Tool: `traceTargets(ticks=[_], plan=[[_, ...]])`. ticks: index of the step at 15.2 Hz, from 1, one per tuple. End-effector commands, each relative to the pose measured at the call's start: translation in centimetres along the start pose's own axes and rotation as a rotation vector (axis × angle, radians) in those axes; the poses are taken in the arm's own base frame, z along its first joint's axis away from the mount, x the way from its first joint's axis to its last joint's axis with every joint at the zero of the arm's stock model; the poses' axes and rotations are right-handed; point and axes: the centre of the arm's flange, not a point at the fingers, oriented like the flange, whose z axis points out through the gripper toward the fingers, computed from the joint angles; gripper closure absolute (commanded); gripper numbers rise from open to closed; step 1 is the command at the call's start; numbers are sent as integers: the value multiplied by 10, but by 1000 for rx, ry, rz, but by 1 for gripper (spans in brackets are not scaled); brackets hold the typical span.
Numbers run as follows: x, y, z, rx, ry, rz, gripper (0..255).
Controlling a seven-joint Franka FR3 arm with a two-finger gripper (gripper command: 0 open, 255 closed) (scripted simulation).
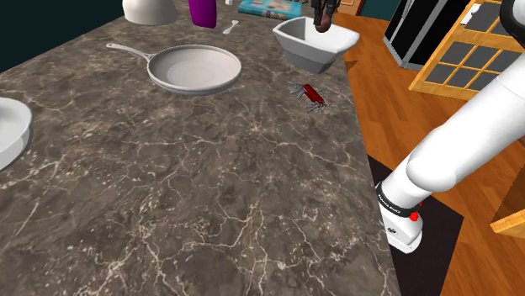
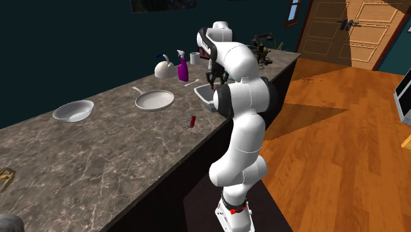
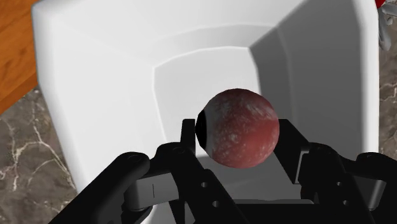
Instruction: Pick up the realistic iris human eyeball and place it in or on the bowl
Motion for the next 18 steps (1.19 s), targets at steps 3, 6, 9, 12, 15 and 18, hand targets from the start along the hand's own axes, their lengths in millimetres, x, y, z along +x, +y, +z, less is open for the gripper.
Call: traceTargets(ticks=[3,6,9,12,15,18], plan=[[0,0,1,0,0,0,255],[0,0,1,0,0,0,0],[0,0,1,0,0,0,0],[0,0,-12,0,0,0,0],[0,0,-49,0,0,0,0],[0,0,-49,0,0,0,0]])
